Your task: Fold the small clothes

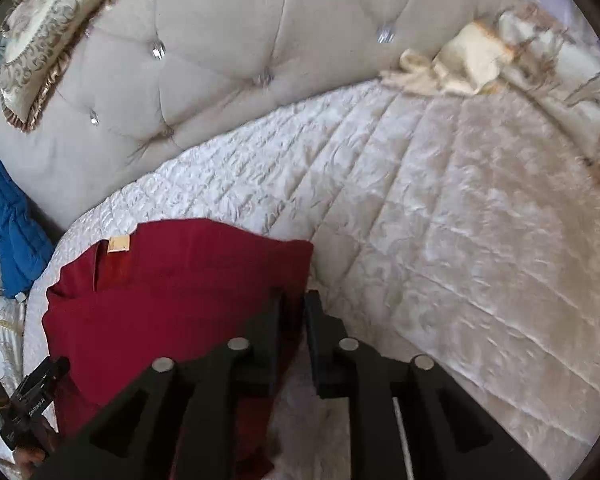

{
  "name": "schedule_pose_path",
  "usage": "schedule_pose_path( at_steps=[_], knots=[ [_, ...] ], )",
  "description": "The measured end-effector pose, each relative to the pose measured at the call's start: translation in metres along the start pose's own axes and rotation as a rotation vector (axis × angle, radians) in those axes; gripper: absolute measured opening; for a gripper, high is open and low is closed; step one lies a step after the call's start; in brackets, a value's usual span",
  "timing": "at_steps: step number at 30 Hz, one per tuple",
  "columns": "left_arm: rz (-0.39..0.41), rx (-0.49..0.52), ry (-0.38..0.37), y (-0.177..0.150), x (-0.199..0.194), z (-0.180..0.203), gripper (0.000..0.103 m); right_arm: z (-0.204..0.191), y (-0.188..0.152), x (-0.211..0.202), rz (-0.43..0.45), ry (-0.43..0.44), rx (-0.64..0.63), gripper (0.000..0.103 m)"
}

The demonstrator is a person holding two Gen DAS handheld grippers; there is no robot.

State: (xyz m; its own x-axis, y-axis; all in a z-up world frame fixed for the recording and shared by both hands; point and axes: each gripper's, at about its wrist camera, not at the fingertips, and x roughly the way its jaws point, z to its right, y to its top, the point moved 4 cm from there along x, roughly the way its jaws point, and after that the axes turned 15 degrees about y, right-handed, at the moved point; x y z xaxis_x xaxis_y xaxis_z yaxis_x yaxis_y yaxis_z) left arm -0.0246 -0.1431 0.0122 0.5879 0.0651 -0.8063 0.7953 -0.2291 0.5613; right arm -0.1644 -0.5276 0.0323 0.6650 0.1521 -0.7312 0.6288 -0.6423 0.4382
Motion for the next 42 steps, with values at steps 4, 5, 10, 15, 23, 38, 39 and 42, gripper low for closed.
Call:
schedule_pose_path(
  at_steps=[4,5,10,15,23,38,39,42],
  knots=[
    [-0.005,-0.012,-0.006,0.000,-0.001,-0.002,0.060,-0.017,-0.027,-0.012,-0.043,0.118,-0.003,0.055],
    [-0.006,-0.018,-0.008,0.000,-0.001,-0.002,0.060,-0.022,-0.035,-0.009,-0.073,0.121,-0.020,0.055],
    [-0.002,-0.015,-0.022,-0.005,-0.006,-0.006,0.060,-0.013,-0.064,-0.010,-0.076,0.025,-0.095,0.018],
    [0.017,-0.032,-0.019,-0.005,-0.015,-0.017,0.060,-0.010,-0.065,-0.030,-0.043,0.023,-0.038,0.020],
    [-0.007,-0.077,0.015,-0.002,0.002,-0.026,0.060,-0.055,-0.058,-0.015,-0.052,-0.017,-0.230,0.026],
    [0.028,-0.031,0.028,-0.012,-0.021,-0.026,0.060,-0.048,-0.083,-0.006,-0.126,-0.176,-0.249,0.050],
    [0.032,-0.025,0.028,-0.014,-0.026,-0.026,0.060,-0.047,-0.083,-0.006,-0.124,-0.176,-0.248,0.050],
    [0.048,-0.014,0.029,-0.018,-0.039,-0.030,0.060,-0.051,-0.083,-0.021,-0.102,-0.144,-0.222,0.050]
  ],
)
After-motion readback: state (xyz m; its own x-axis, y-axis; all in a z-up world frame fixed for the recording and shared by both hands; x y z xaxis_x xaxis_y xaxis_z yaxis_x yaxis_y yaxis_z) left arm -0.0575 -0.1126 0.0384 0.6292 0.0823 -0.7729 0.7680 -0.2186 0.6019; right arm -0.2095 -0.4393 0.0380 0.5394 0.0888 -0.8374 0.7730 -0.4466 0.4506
